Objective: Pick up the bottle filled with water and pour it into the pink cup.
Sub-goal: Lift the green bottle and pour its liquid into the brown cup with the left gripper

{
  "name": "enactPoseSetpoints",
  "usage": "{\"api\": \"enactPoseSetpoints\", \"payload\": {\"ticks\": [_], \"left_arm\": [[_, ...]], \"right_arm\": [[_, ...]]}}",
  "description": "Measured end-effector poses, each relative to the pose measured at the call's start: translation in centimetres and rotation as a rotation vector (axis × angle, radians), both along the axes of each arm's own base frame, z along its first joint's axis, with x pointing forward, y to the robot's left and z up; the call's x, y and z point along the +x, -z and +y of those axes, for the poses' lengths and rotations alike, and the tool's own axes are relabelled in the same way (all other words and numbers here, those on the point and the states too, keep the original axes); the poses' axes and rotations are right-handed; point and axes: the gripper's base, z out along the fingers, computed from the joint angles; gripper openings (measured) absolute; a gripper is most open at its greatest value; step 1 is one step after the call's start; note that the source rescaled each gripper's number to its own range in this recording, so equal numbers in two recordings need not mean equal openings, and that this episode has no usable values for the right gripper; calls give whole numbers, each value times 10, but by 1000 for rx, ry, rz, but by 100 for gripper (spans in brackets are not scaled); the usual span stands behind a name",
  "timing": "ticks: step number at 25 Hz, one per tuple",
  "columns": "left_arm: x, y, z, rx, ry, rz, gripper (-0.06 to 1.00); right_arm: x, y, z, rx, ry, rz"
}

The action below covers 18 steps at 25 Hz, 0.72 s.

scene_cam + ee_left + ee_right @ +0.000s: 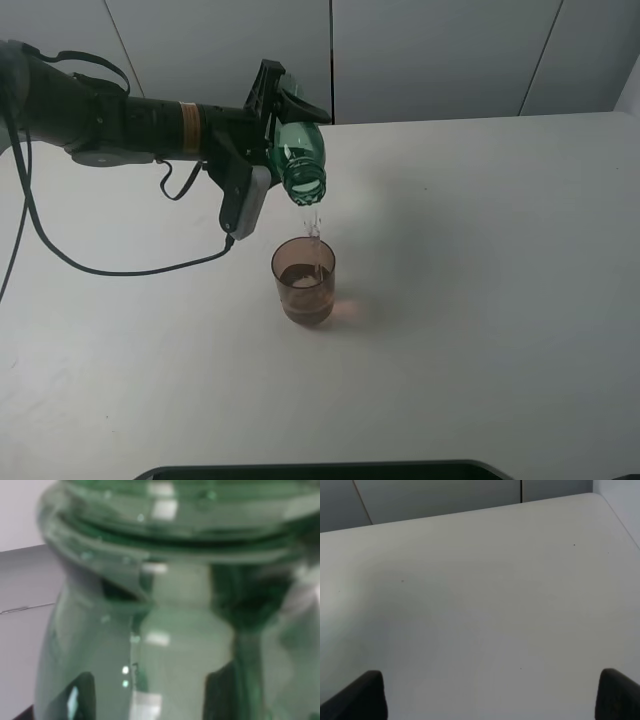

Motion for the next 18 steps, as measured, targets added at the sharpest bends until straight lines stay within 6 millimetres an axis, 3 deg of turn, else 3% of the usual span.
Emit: {"api": "enactPoseSetpoints", "payload": {"ticks": [18], "left_arm": [[-3, -7, -3, -103, 13, 82, 2]], "right_arm": [[0, 0, 0, 0, 0, 0]]}}
